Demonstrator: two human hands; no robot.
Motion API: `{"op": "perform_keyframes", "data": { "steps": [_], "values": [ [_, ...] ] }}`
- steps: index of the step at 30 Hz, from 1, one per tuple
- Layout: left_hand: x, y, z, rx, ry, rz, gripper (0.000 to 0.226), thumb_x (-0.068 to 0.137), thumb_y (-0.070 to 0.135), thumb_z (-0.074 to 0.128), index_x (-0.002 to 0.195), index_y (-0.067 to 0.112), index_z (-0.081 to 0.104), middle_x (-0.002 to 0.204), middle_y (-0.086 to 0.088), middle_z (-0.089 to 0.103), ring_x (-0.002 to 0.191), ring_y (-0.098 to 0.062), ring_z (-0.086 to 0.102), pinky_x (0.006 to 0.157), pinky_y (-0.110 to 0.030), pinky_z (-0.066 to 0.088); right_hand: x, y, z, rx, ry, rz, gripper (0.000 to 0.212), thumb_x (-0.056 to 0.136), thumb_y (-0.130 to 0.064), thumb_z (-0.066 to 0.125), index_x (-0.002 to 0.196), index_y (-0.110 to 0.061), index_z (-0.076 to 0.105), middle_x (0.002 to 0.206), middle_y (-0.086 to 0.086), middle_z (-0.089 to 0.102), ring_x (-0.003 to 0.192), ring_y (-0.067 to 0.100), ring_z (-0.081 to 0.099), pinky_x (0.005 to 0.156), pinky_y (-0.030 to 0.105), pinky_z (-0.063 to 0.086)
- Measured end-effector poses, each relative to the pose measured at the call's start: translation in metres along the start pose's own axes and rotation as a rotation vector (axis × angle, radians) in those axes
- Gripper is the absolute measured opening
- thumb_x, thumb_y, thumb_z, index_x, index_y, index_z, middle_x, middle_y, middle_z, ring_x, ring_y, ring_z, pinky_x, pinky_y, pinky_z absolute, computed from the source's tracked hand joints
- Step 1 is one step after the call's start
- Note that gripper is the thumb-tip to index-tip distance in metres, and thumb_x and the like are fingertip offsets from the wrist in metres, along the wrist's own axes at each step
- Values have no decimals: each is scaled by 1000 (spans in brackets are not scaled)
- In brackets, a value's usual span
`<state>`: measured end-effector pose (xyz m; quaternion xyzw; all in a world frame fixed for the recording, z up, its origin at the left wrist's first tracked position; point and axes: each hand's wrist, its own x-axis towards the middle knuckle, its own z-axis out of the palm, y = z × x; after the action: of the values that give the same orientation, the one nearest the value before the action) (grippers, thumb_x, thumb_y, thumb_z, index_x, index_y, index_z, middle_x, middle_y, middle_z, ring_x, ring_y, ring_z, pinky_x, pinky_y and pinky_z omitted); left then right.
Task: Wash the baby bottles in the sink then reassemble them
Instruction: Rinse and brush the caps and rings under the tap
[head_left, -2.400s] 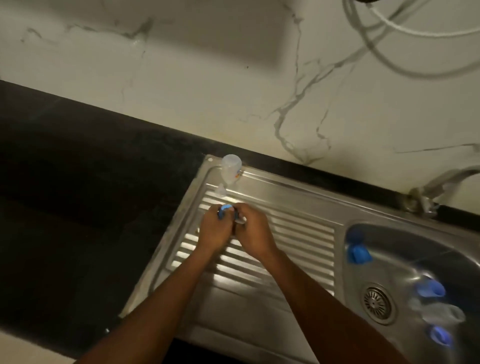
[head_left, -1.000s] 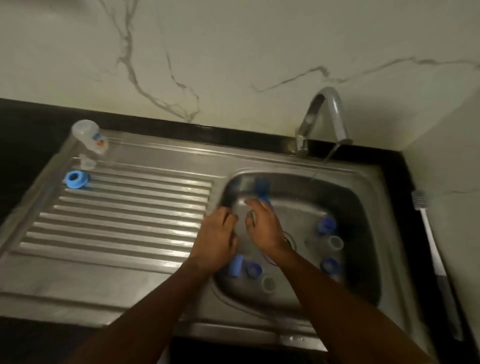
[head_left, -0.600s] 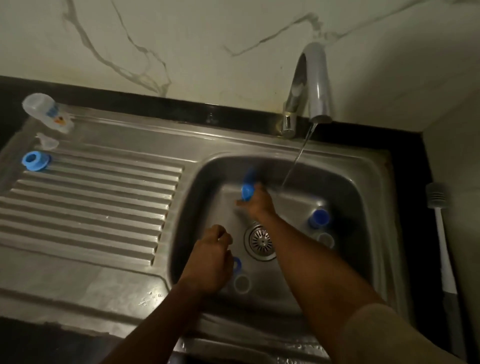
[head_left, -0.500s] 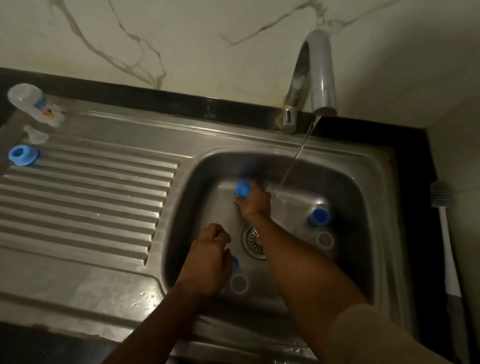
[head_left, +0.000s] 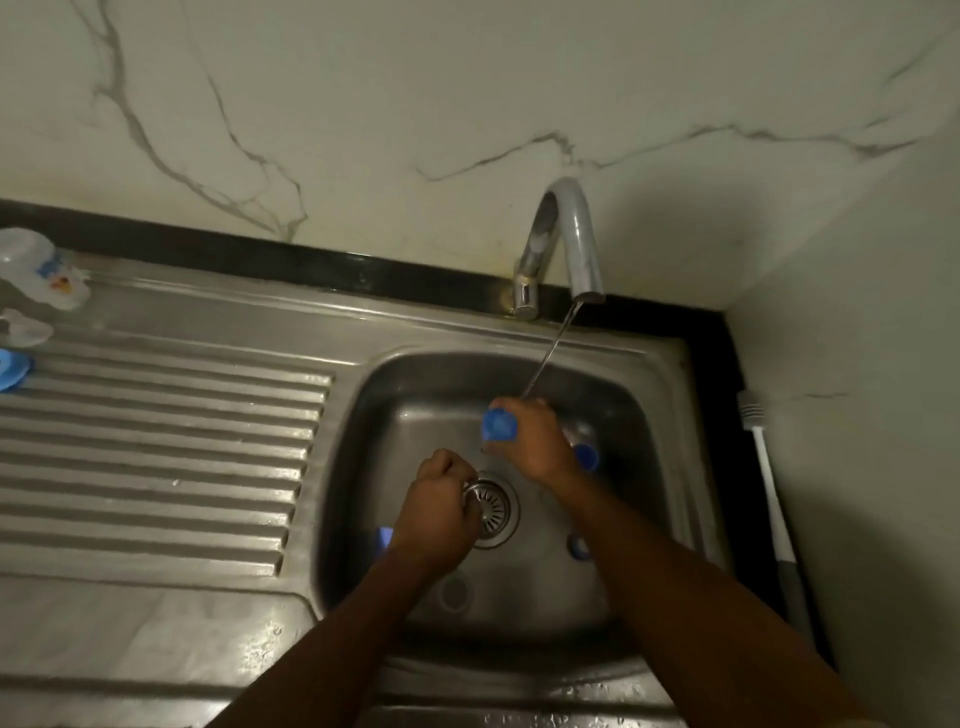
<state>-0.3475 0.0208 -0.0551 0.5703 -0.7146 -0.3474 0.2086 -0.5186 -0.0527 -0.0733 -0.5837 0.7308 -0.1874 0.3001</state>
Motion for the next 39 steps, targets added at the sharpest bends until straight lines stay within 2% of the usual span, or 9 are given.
{"op": "perform_keyframes", "data": {
  "steps": [5, 10, 13, 18, 23, 30, 32, 36, 39],
  "values": [
    [10, 1, 2, -42, -47, -6, 19, 85, 6, 61, 103, 9, 66, 116, -5, 55, 108, -22, 55, 92, -31, 48, -11, -25, -15, 216, 38, 141, 42, 88, -10, 71, 128, -7, 59, 113, 3, 64, 105, 17, 63, 87, 21, 49],
    [13, 7, 4, -112, -40, -39, 27, 86, 8, 63, 113, 12, 62, 122, -1, 51, 109, -19, 55, 93, -32, 49, -9, -52, -42, 1119, -18, 606, 19, 99, -25, 53, 102, -6, 53, 87, 11, 55, 63, 12, 51, 48, 18, 45],
    [18, 20, 2, -162, -27, -40, 34, 90, 10, 62, 123, 14, 58, 129, 0, 47, 107, -20, 59, 92, -32, 52, -8, -61, -59, 1325, -89, 732, 22, 99, -24, 54, 103, -3, 50, 88, 18, 54, 57, 9, 47, 40, 13, 43],
    [41, 48, -8, -426, 135, -186, 45, 86, -2, 59, 129, 12, 53, 126, -4, 55, 113, -21, 59, 96, -39, 52, -10, -68, -66, 1088, -110, 634, 33, 97, -38, 57, 103, -6, 58, 79, 10, 62, 50, 6, 51, 45, 14, 42],
    [53, 96, -21, -845, -44, -93, 53, 90, -13, 51, 109, 36, 53, 101, 2, 63, 92, -16, 66, 72, -21, 55, -22, -62, -58, 757, -55, 542, 38, 97, -47, 52, 106, -11, 62, 103, 13, 69, 98, 30, 69, 94, 48, 55],
    [49, 80, 0, -852, 73, -374, 35, 100, 13, 57, 133, 13, 48, 122, -14, 61, 93, -21, 66, 75, -31, 57, -63, -39, -93, 712, -316, 431, 33, 100, -33, 45, 111, -7, 64, 86, 10, 65, 73, 22, 61, 66, 35, 53],
    [48, 74, 2, -1027, 104, -505, 40, 98, 27, 60, 133, 8, 52, 124, -17, 64, 88, -21, 67, 67, -31, 56, -81, -28, -108, 526, -155, 279, 28, 96, -27, 52, 110, -8, 67, 94, 12, 67, 83, 28, 63, 77, 43, 55],
    [42, 82, 6, -1323, 80, -600, 37, 97, 36, 60, 125, 12, 59, 111, -11, 63, 80, -17, 63, 61, -26, 51, -127, 32, -170, 66, 395, 202, 26, 94, -21, 56, 116, -13, 68, 115, 11, 68, 107, 30, 63, 88, 33, 49],
    [42, 95, 12, -1382, 55, -622, 31, 100, 39, 54, 114, 12, 60, 101, -11, 59, 75, -17, 58, 58, -24, 50, -153, 86, -201, -314, 371, 410, 30, 97, -17, 49, 124, -11, 61, 119, 13, 64, 108, 33, 62, 86, 36, 50]
  ]
}}
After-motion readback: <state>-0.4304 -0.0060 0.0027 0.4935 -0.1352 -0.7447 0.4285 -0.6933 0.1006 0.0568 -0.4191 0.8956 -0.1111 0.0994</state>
